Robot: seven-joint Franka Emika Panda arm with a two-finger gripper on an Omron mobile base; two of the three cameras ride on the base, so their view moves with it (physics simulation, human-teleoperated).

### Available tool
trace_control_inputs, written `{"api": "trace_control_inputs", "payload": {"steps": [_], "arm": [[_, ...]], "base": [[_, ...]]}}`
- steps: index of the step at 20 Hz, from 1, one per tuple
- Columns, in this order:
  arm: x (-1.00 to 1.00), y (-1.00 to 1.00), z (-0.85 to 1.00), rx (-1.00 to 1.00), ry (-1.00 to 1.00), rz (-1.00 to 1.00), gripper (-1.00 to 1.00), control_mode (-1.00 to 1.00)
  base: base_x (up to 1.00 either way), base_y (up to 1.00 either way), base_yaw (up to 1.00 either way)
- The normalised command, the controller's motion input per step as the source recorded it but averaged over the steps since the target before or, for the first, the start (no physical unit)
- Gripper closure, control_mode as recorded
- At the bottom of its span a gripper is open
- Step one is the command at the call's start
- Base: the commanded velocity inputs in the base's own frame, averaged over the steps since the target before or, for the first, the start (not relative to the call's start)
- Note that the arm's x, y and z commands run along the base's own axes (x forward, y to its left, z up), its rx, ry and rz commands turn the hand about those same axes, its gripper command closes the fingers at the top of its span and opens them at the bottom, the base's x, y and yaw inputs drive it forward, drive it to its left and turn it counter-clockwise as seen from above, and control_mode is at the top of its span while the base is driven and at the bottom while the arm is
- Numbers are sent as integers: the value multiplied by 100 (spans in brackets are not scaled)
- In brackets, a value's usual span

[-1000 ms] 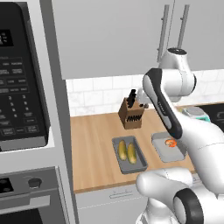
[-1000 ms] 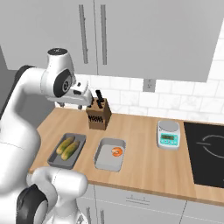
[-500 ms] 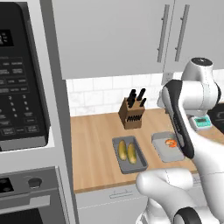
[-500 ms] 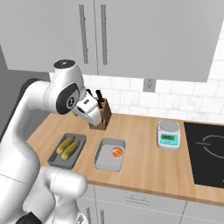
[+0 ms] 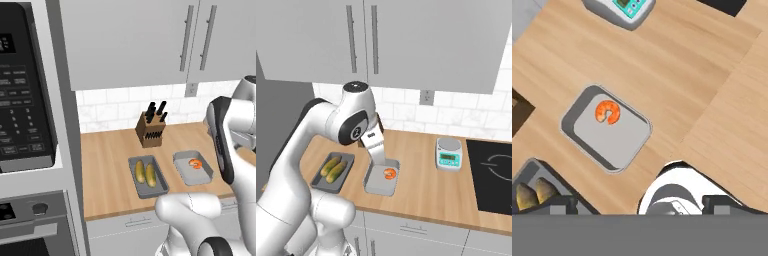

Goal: Take the meat container that has the shrimp and place it on the second highest rack of the freezer. Then take the vegetable container that has the cucumbers and place it on the highest rack of the freezer.

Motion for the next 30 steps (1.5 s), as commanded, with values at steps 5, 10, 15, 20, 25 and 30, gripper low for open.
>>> {"api": "trace_control_inputs", "payload": {"steps": [5,10,15,20,25,30], "arm": [[-9,-10,-34,0,1,-9,-100,-100],[13,-1,-49,0,2,-8,-100,-100],[20,-2,-51,0,1,-7,-100,-100],[11,0,-49,0,2,-5,-100,-100],[12,-6,-65,0,0,0,-100,-100],[14,-7,-33,1,1,0,-100,-100]], "base": [[0,0,0],[0,0,0],[0,0,0],[0,0,0],[0,0,0],[0,0,0]]}}
